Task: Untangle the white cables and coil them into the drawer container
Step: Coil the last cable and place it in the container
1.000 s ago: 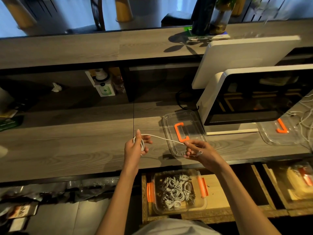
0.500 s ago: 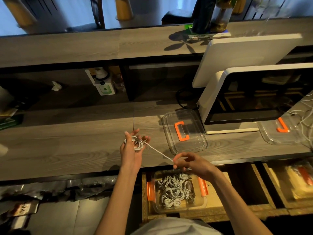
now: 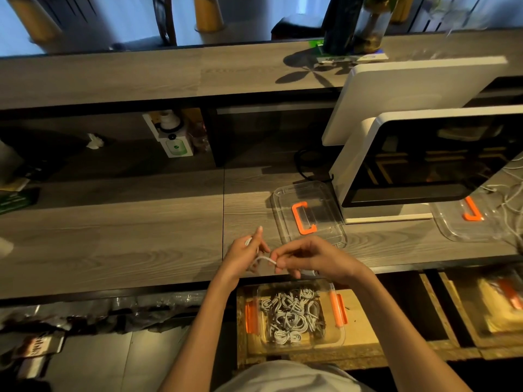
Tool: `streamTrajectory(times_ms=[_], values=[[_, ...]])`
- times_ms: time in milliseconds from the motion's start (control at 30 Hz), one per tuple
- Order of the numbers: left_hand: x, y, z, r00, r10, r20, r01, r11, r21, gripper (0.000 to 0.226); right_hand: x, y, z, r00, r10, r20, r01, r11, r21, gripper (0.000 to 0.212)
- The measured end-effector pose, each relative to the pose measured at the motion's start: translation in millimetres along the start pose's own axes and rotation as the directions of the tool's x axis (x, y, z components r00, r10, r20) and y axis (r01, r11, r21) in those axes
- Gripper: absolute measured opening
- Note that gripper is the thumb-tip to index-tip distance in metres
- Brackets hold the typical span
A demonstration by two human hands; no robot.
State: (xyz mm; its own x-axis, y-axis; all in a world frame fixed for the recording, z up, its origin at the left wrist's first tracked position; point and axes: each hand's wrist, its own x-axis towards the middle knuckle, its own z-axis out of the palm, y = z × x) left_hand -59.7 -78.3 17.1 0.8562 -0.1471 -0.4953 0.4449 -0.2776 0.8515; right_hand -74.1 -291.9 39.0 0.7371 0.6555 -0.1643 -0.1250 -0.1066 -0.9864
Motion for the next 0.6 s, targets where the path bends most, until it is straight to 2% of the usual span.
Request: streamTrajectory(times_ms=[133,200,267,333,400,467,600], values=[[-7,0,3,0.946,-0.106,0.306,0.166,0.971,-0.174,0.085,6,-7,-6,0.994,-0.056,-0.092,0.048,0.995,-0.088,0.025],[-8,-1,4,0.894,-0.062,0.443,0.196,0.944,-0.265,0.095,10,-10,-8,0.991,-0.049,-0.123,0.032,0.991,-0.133,0.023],[-10,0,5,0.842,0.028,0.539,0.171,0.934,-0.314,0.095,14,-13,-11,0.987,-0.019,-0.157,-0.011,0.982,-0.187,0.023],[-12,2,6,0.799,0.089,0.595,0.103,0.954,-0.282,0.093,19,-16,-14,0.983,-0.011,-0.183,-0.049,0.947,-0.317,0.022],[-14,4,8,0.799,0.098,0.594,0.045,0.974,-0.222,0.086,23,-17,-17,0.982,-0.016,-0.187,-0.071,0.888,-0.454,0.020],[-16,6,9,0.840,0.088,0.536,0.036,0.975,-0.217,0.078,26,-15,-19,0.975,-0.035,-0.221,-0.094,0.833,-0.546,0.015],[-12,3,9,0.949,0.078,0.306,0.028,0.944,-0.328,0.048,24,-5,-16,0.944,-0.044,-0.328,-0.145,0.838,-0.527,0.015]])
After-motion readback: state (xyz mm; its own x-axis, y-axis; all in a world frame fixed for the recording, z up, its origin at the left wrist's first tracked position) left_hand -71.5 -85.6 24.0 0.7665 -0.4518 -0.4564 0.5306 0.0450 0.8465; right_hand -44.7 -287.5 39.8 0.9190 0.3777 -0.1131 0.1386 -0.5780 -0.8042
